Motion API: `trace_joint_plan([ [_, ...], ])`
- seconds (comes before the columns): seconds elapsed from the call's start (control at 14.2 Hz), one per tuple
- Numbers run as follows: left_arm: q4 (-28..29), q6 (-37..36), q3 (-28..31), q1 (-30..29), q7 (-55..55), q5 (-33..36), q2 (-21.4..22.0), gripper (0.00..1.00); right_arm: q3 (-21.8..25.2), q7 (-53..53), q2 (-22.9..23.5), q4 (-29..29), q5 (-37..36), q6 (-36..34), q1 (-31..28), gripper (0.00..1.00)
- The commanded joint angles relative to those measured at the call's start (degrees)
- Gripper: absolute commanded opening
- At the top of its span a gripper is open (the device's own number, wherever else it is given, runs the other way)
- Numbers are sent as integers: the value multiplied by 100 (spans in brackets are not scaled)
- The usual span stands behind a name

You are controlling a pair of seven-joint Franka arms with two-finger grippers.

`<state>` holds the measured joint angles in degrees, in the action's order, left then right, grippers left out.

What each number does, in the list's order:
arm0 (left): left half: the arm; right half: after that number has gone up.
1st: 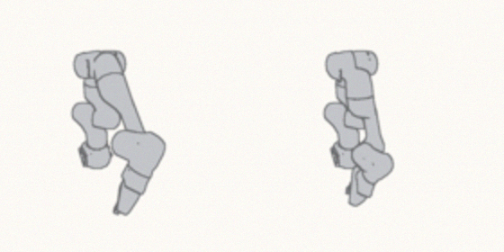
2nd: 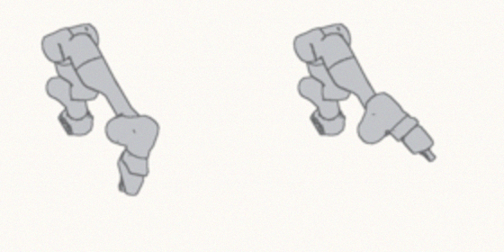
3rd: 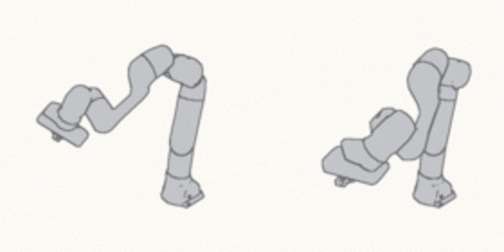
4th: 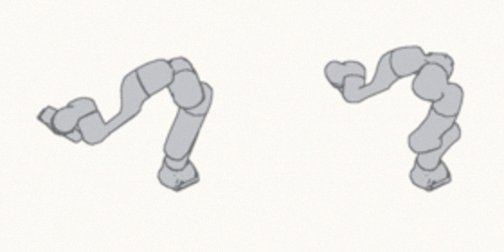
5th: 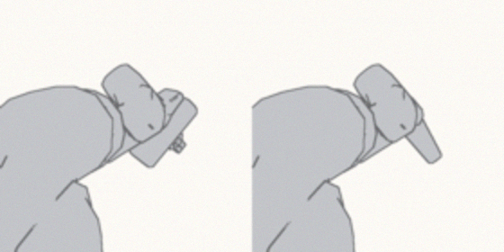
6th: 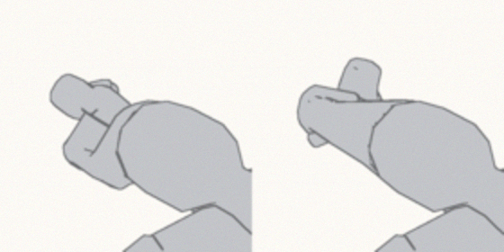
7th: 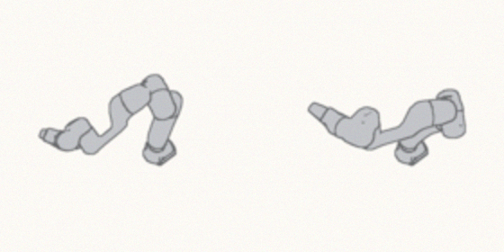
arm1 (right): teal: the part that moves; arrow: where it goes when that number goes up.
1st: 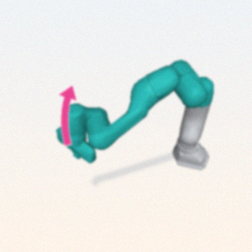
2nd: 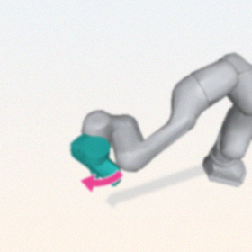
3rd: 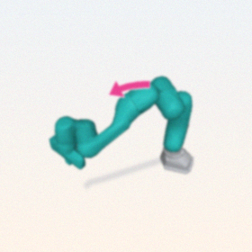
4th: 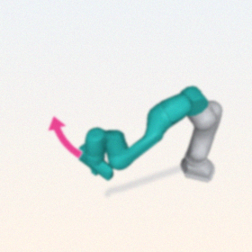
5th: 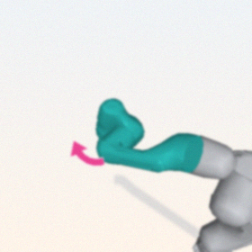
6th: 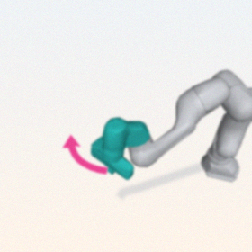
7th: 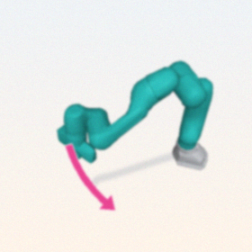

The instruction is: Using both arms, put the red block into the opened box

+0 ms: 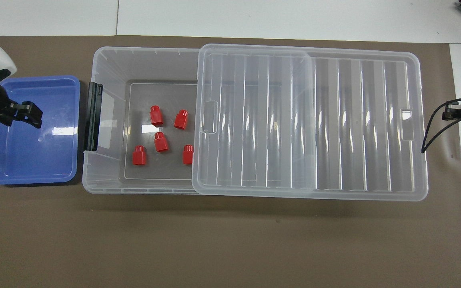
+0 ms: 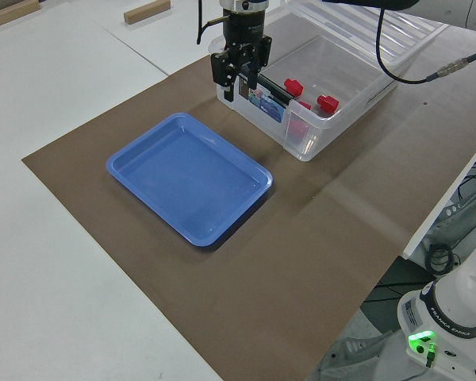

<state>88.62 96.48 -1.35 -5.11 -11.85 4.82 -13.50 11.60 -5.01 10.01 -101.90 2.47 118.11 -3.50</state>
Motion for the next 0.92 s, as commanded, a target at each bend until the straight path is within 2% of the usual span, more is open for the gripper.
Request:
trace_joint_plan([
  [0.0,1241,1255,205,45,-432,-121,505,71,-61,-193,63,38,166,19,-2,0],
  [0.07,1611,1712,257,36,-432,-121,584,71,-114,-193,63,38,166,19,7,0],
  [0.21,1843,2155,416,36,-493,-121,559,74,-185,-193,63,38,166,28,68,0],
  [0.28,1826,2095,416,88,-476,-121,541,83,-298,-193,72,47,166,45,77,0],
  [0.35,1739,1938,416,237,-441,-121,532,100,-360,-193,63,47,166,46,77,0],
  [0.71,1817,1875,407,555,-458,-121,576,100,-650,-175,80,47,166,185,86,0],
  [0.85,1407,1544,416,494,-520,-121,655,100,-782,-175,89,47,166,195,86,0],
])
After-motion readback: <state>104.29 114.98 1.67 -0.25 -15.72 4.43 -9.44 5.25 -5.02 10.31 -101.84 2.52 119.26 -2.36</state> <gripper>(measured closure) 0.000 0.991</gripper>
